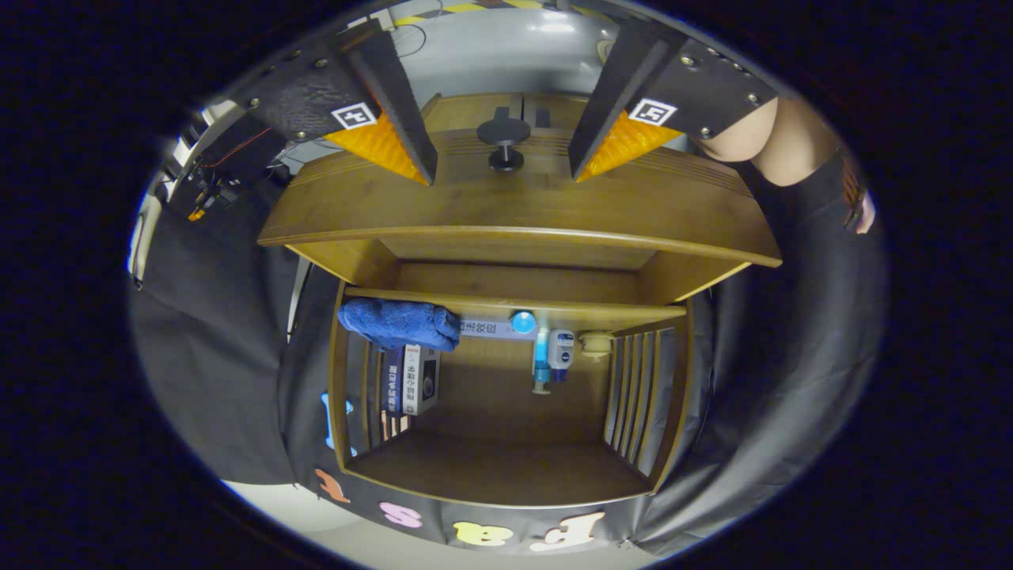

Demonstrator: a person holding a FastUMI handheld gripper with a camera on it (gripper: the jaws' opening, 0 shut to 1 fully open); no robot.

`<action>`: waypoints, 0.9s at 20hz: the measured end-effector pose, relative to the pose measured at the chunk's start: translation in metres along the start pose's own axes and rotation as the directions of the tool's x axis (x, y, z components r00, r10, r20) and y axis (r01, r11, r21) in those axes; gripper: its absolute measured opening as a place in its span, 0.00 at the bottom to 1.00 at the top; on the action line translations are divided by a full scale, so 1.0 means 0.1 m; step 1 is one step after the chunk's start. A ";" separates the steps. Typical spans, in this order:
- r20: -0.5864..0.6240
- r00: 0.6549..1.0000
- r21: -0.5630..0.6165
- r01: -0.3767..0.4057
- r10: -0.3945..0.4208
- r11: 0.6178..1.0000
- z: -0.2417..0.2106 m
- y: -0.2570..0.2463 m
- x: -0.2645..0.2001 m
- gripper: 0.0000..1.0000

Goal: Pull open the drawer, take out the items inside it, and place them on the countertop above the cabinet.

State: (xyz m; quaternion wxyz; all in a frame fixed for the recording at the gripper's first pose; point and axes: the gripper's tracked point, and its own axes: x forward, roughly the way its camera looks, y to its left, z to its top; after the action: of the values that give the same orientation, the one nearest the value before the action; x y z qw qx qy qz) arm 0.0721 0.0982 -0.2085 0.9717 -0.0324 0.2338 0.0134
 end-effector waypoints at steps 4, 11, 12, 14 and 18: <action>-0.019 0.999 0.010 -0.030 0.030 1.000 -0.04 0.10 0.17 1.00; -0.029 0.998 -0.004 -0.051 0.051 0.999 -0.08 0.15 0.26 0.99; -0.028 0.998 -0.006 -0.052 0.051 0.999 -0.08 0.15 0.26 0.99; -0.027 0.998 -0.012 -0.051 0.050 0.999 -0.07 0.14 0.28 0.99; -0.022 0.998 -0.011 -0.057 0.057 0.998 -0.01 0.15 0.41 0.99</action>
State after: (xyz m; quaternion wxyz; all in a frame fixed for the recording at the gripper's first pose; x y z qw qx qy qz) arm 0.1078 0.1134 -0.2289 0.9680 -0.0314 0.2453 0.0419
